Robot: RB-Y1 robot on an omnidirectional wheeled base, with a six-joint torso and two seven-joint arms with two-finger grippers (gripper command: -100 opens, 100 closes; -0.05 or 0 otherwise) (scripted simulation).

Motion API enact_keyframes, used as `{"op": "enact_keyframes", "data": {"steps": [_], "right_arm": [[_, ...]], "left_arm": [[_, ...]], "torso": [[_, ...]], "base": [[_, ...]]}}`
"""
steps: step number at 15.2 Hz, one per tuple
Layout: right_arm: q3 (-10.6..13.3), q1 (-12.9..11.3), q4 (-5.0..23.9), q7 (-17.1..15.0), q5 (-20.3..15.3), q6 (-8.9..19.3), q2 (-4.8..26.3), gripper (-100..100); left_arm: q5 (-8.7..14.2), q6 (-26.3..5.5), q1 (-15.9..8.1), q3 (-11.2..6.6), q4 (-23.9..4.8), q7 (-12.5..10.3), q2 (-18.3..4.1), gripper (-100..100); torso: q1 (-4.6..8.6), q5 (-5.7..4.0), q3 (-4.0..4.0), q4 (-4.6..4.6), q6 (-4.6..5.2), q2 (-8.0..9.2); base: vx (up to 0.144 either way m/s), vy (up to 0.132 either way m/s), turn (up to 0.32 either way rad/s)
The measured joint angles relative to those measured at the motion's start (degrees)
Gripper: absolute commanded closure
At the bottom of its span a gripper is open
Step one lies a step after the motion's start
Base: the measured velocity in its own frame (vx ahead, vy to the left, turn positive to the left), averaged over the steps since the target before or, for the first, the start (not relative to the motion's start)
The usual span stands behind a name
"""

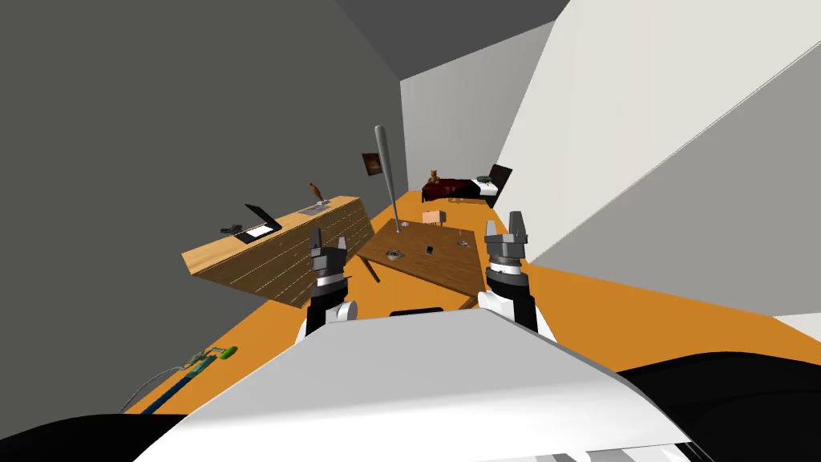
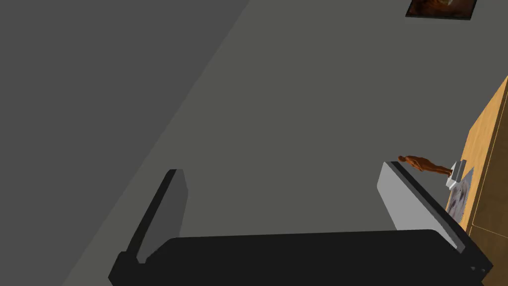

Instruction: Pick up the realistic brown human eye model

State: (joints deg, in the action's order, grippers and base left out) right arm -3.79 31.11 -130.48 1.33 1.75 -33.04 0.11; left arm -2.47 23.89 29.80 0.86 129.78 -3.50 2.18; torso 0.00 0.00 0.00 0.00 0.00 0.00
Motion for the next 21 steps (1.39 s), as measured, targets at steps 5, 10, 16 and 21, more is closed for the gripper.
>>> {"op": "enact_keyframes", "data": {"steps": [5,10,16,21], "right_arm": [[0.00,0.00,0.00,0.00,0.00,0.00,0.00,0],[0.00,0.00,0.00,0.00,0.00,0.00,0.00,0],[0.00,0.00,0.00,0.00,0.00,0.00,0.00,0],[0.00,0.00,0.00,0.00,0.00,0.00,0.01,0]], "left_arm": [[-0.16,-1.68,-0.74,-0.20,-1.38,-0.19,-5.47,-100],[-0.83,-5.56,-3.32,-0.20,-4.57,-0.02,-10.50,-100],[-1.56,-10.90,-6.65,-0.54,-10.36,-0.32,-15.60,-100],[-2.09,-16.30,-9.18,-0.80,-14.06,-0.64,-18.13,-100]], "torso": [[-0.09,0.02,-0.03,-0.01,0.01,-0.05],[-0.15,0.03,-0.06,-0.02,0.01,-0.09],[-0.17,0.04,-0.09,-0.03,0.02,-0.15],[-0.17,0.04,-0.09,-0.03,0.01,-0.14]], "base": [[0.009,0.013,-0.040],[0.017,0.026,-0.064],[0.027,0.034,-0.075],[0.025,0.034,-0.082]]}}
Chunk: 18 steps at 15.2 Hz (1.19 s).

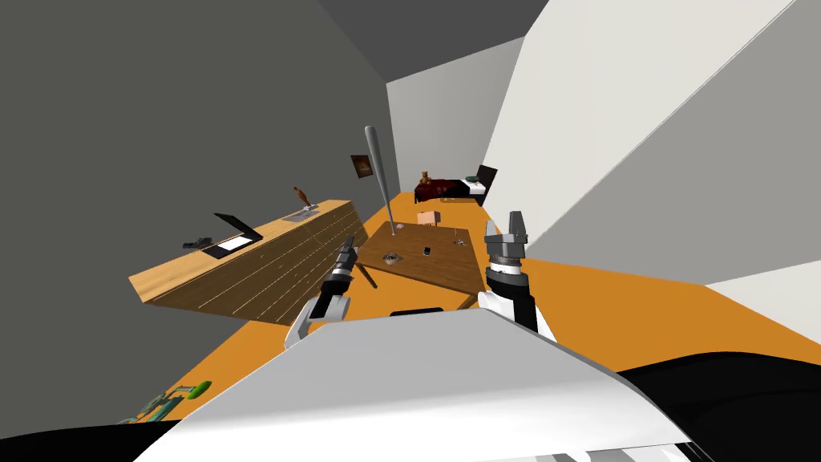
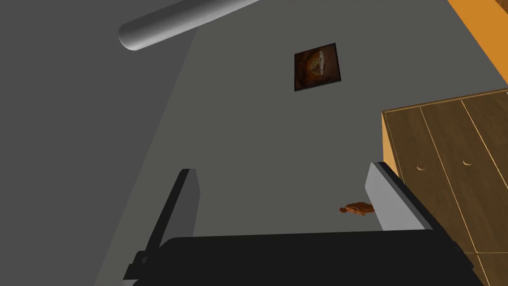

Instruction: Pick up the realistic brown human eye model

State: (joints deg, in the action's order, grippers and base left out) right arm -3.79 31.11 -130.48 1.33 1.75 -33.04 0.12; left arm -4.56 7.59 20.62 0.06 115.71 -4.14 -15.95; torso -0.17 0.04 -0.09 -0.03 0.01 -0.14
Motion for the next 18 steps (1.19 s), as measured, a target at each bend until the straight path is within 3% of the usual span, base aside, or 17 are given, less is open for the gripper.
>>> {"op": "enact_keyframes", "data": {"steps": [5,18], "right_arm": [[0.00,0.00,0.00,0.00,0.00,0.00,0.00,0],[0.00,0.00,0.00,0.00,0.00,0.00,0.00,0]], "left_arm": [[-0.27,-5.75,-3.74,-0.61,-5.22,-0.71,-2.46,-100],[-1.37,-19.39,-12.08,-1.03,-16.73,-1.68,-4.25,-100]], "torso": [[0.00,0.00,-0.02,-0.01,0.01,-0.04],[0.01,0.00,-0.02,-0.01,0.00,-0.03]], "base": [[0.029,0.036,-0.085],[0.025,0.035,-0.075]]}}
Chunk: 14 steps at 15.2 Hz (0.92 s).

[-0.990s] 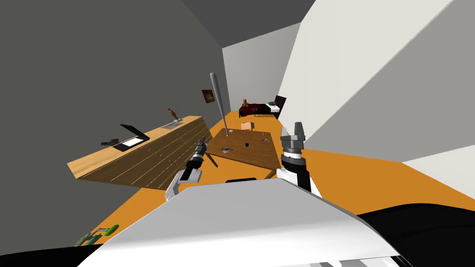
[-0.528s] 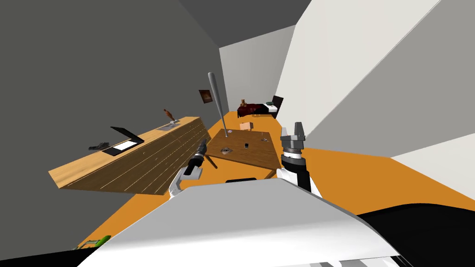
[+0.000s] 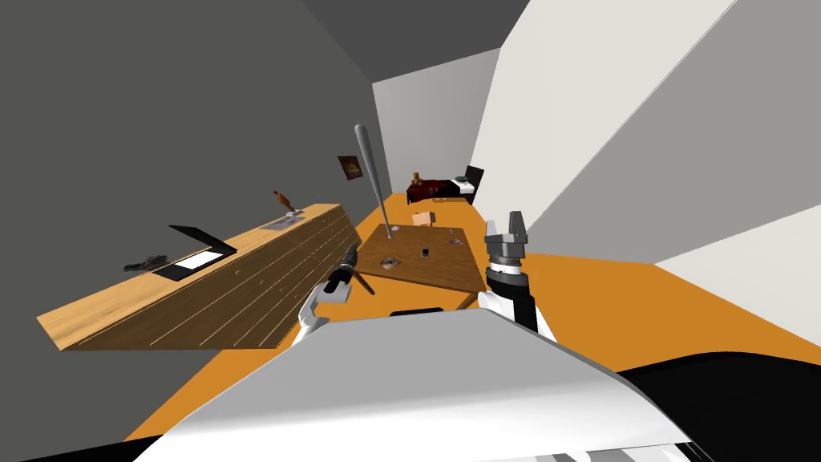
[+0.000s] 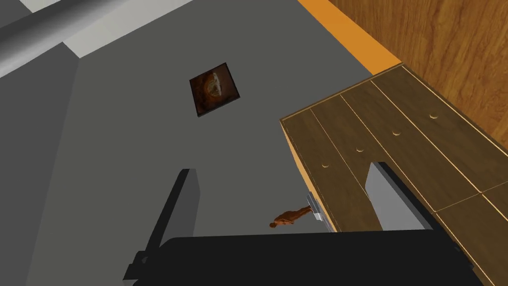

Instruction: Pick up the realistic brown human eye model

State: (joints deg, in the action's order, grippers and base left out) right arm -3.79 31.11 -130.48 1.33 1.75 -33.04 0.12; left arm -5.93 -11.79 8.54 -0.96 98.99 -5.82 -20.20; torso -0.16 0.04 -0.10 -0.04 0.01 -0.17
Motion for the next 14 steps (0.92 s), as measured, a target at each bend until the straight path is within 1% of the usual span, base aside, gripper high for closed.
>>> {"op": "enact_keyframes", "data": {"steps": [2,4,5,9,12,13,14], "right_arm": [[0.00,0.00,0.00,0.00,0.00,0.00,0.00,0],[0.00,0.00,0.00,0.00,0.00,0.00,0.00,0],[0.00,0.00,0.00,0.00,0.00,0.00,0.00,0],[0.00,0.00,0.00,0.00,0.00,0.00,0.00,0],[0.00,0.00,0.00,0.00,0.00,0.00,0.00,0],[0.00,0.00,0.00,0.00,0.00,0.00,0.00,0],[0.00,0.00,0.00,0.00,0.00,0.00,0.00,0]], "left_arm": [[-0.51,-2.51,-1.43,-0.04,-2.01,-0.03,0.46,-100],[-0.54,-4.92,-2.91,-0.12,-4.03,-0.27,0.28,-100],[-0.57,-5.79,-3.09,-0.16,-4.49,-0.36,0.28,-100],[-1.27,-9.88,-6.02,-0.32,-8.66,-0.67,1.05,-100],[-1.12,-12.63,-7.66,-0.37,-10.83,-0.97,0.96,-100],[-1.15,-13.51,-8.01,-0.37,-11.11,-1.02,1.03,-100],[-1.19,-14.44,-8.86,-0.40,-12.22,-1.11,1.16,-100]], "torso": [[0.00,0.00,-0.01,0.00,0.00,-0.01],[0.00,0.00,-0.01,0.00,-0.01,-0.02],[0.02,0.00,0.00,0.00,-0.02,0.01],[0.00,0.00,0.00,0.00,0.00,0.00],[0.05,-0.01,0.02,0.01,-0.01,0.03],[0.08,-0.02,0.03,0.01,-0.02,0.05],[0.09,-0.02,0.02,0.01,0.00,0.04]], "base": [[0.029,0.040,-0.091],[0.027,0.036,-0.045],[0.021,0.037,-0.051],[0.022,0.038,-0.078],[0.015,0.026,-0.048],[0.017,0.023,-0.064],[0.019,0.027,-0.070]]}}
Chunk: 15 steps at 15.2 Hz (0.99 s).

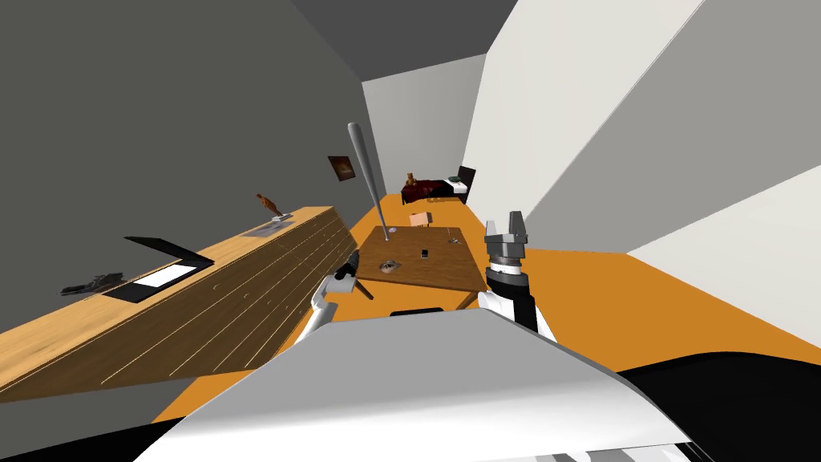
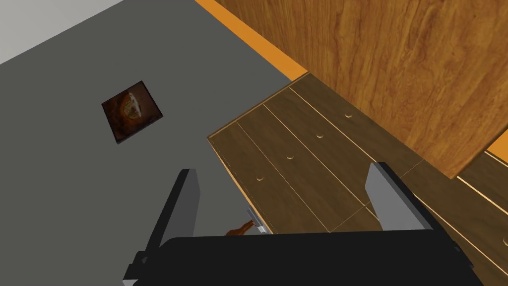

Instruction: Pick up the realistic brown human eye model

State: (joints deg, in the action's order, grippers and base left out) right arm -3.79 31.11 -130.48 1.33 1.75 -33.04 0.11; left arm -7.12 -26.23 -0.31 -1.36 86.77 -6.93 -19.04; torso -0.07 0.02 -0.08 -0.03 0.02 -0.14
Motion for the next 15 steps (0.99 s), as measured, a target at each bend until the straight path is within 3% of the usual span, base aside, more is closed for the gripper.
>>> {"op": "enact_keyframes", "data": {"steps": [15], "right_arm": [[0.00,0.00,0.00,0.00,0.00,0.00,0.00,0]], "left_arm": [[-0.73,-15.05,-9.12,-0.08,-11.38,-1.36,4.53,-100]], "torso": [[0.01,0.00,-0.01,-0.01,-0.01,-0.01]], "base": [[0.019,0.033,-0.064]]}}
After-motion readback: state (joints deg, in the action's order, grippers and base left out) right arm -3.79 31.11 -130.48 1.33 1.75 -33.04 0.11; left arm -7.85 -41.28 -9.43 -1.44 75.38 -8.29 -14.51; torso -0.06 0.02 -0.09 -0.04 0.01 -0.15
